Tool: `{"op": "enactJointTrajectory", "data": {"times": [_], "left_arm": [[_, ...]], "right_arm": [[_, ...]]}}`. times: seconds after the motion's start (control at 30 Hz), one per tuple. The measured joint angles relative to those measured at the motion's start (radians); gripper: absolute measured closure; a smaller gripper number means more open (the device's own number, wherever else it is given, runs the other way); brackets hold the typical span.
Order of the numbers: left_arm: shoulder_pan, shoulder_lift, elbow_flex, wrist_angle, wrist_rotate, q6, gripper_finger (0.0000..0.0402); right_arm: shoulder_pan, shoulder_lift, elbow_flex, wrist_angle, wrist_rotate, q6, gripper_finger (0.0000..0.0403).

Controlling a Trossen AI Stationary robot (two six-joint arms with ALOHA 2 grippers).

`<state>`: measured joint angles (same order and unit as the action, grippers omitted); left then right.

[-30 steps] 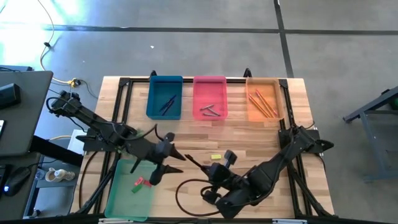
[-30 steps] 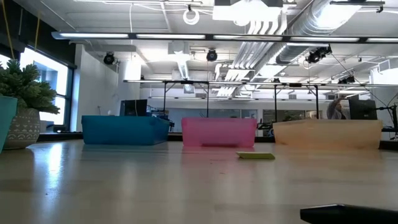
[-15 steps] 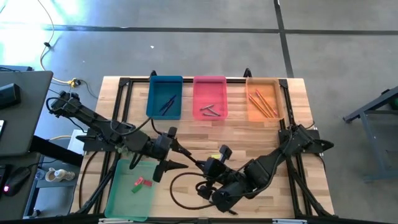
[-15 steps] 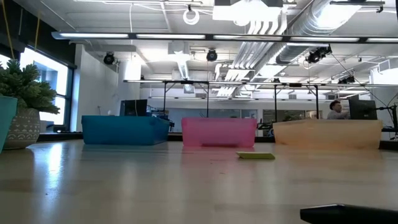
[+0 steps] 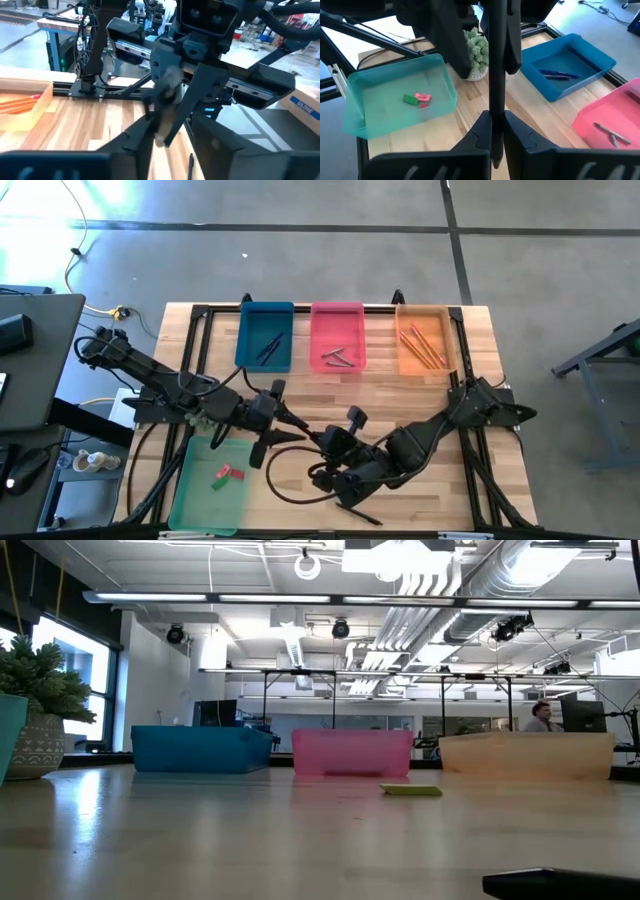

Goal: Sort crayons/erasers/pens/pencils in bins
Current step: Put the black pen into the blue bin

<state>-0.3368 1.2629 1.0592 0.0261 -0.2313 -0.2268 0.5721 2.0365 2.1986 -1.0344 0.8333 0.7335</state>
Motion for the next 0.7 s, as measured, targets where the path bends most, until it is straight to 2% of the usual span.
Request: {"op": "enactJointTrajectory", "data": {"times": [0.17, 0.33, 0.47, 0.7], "left_arm": [[0.016, 0.0, 0.0, -0.001, 0.0, 0.004, 0.0334], [0.035, 0.0, 0.0, -0.004, 0.007, 0.005, 0.037], [0.044, 0.0, 0.0, -0.015, 0.008, 0.02, 0.0382], [0.068, -0.001, 0.001, -0.069, 0.003, 0.029, 0.0381]], "right_arm": [[-0.013, 0.0, 0.0, 0.0, -0.016, -0.004, 0.04], [-0.025, 0.0, 0.0, -0.001, -0.029, 0.004, 0.0393], [-0.043, 0.0, 0.0, -0.005, -0.073, 0.011, 0.0381], [-0.07, 0.001, -0.002, -0.032, -0.091, -0.005, 0.0357]]}}
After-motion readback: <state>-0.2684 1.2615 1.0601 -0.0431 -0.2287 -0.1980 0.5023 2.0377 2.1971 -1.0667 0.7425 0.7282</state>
